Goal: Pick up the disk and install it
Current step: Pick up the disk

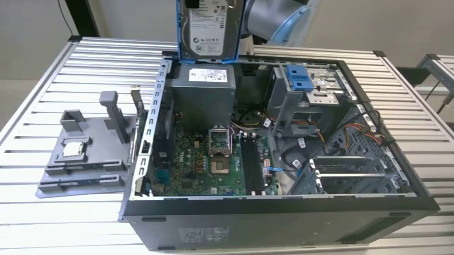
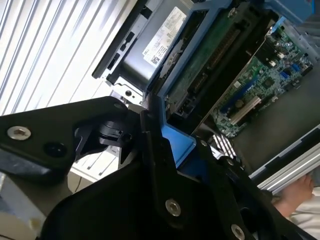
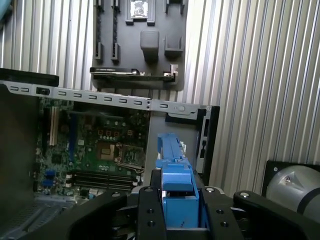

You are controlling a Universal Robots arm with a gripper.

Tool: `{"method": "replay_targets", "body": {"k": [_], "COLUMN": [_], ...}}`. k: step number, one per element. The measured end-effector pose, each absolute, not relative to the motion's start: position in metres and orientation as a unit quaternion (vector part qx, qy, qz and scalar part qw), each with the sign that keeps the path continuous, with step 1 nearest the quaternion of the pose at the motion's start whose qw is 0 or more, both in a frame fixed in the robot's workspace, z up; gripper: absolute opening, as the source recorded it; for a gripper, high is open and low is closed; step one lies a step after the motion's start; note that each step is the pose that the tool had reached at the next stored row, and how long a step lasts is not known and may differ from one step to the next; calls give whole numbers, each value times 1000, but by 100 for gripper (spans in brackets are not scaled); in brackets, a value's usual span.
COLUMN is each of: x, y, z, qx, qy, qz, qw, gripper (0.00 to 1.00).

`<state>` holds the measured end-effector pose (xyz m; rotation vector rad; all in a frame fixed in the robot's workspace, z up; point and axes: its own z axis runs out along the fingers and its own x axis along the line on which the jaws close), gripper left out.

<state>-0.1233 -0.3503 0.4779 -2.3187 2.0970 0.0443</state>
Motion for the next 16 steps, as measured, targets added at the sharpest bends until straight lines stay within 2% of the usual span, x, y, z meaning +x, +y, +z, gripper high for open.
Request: {"method": "replay_targets", "body": {"k": [16], "x": [-91], "y": [-362], "z": [474], "qx": [-740], "qy": [672], "qz": [14], "qw": [7], "gripper": [0]}}
